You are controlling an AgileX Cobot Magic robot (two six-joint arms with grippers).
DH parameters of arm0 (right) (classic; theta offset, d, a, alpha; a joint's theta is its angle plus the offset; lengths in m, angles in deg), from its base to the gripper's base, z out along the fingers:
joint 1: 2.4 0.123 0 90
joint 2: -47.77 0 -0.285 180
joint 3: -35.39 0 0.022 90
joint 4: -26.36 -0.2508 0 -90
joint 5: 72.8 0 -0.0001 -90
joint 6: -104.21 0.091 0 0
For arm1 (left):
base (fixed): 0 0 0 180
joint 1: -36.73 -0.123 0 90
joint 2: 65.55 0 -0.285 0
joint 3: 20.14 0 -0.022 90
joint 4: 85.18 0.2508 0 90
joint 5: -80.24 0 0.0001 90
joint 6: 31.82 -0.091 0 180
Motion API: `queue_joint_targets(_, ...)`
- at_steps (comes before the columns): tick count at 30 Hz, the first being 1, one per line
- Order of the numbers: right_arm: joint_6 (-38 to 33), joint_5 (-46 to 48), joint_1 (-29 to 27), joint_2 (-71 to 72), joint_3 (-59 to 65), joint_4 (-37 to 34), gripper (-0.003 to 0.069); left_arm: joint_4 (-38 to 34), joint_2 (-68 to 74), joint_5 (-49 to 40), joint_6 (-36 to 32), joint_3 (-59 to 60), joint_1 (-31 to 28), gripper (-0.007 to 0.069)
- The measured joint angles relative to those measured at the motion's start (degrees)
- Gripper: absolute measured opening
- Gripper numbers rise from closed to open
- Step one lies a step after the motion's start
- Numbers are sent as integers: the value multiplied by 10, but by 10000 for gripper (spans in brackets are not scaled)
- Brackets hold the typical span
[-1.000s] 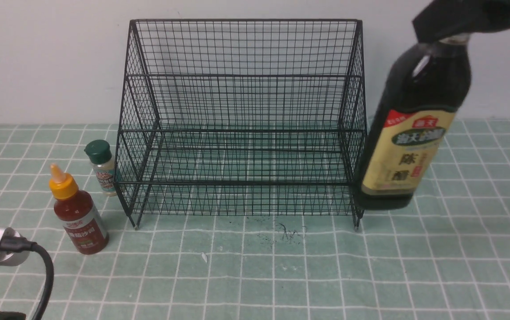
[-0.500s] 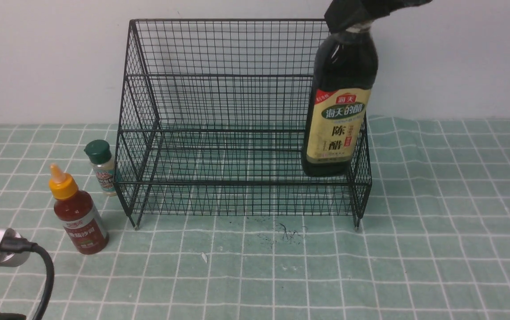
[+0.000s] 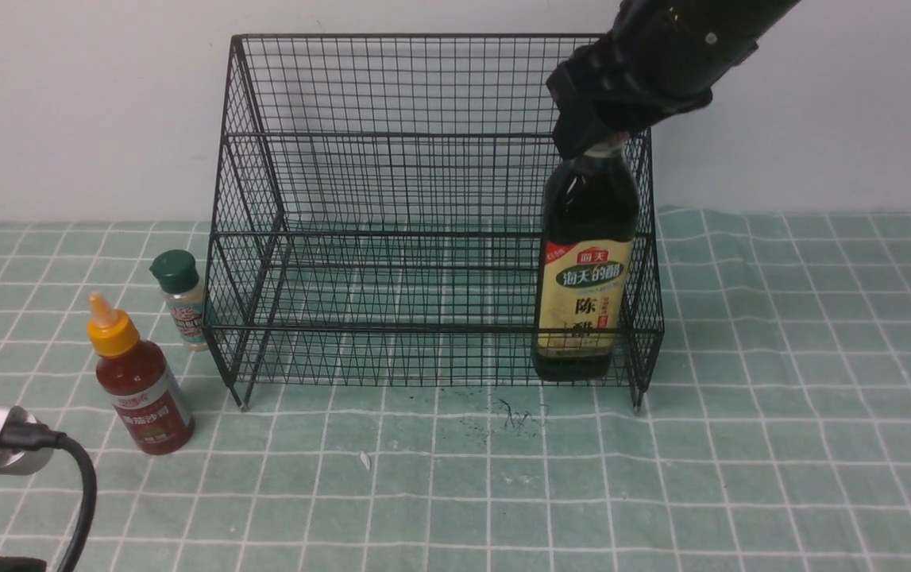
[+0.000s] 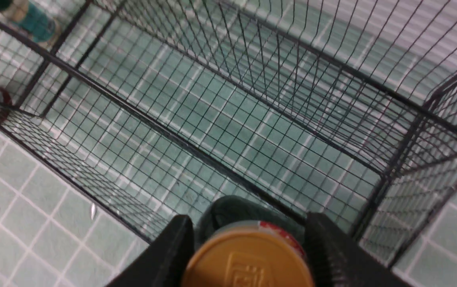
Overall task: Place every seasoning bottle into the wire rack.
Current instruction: Use the right arm to put the condiment bottle back on the shelf
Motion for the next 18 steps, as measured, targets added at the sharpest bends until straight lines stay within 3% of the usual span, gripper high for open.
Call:
queue_joint_targets(9,4,-27,0,14,32,-2,334,2,1,14,23,-28,0,-6)
queue_joint_targets(11,6,-21,0,20,34,-2,360,6,5,8,26,-55,0,-6)
queue_joint_targets(15,6,-7,1,50,40,1,484,40,45,-56,48,-160,0,-6)
queue_joint_targets(18,6,-6,1,79,40,5,521,63,86,-105,67,-221,0,-6)
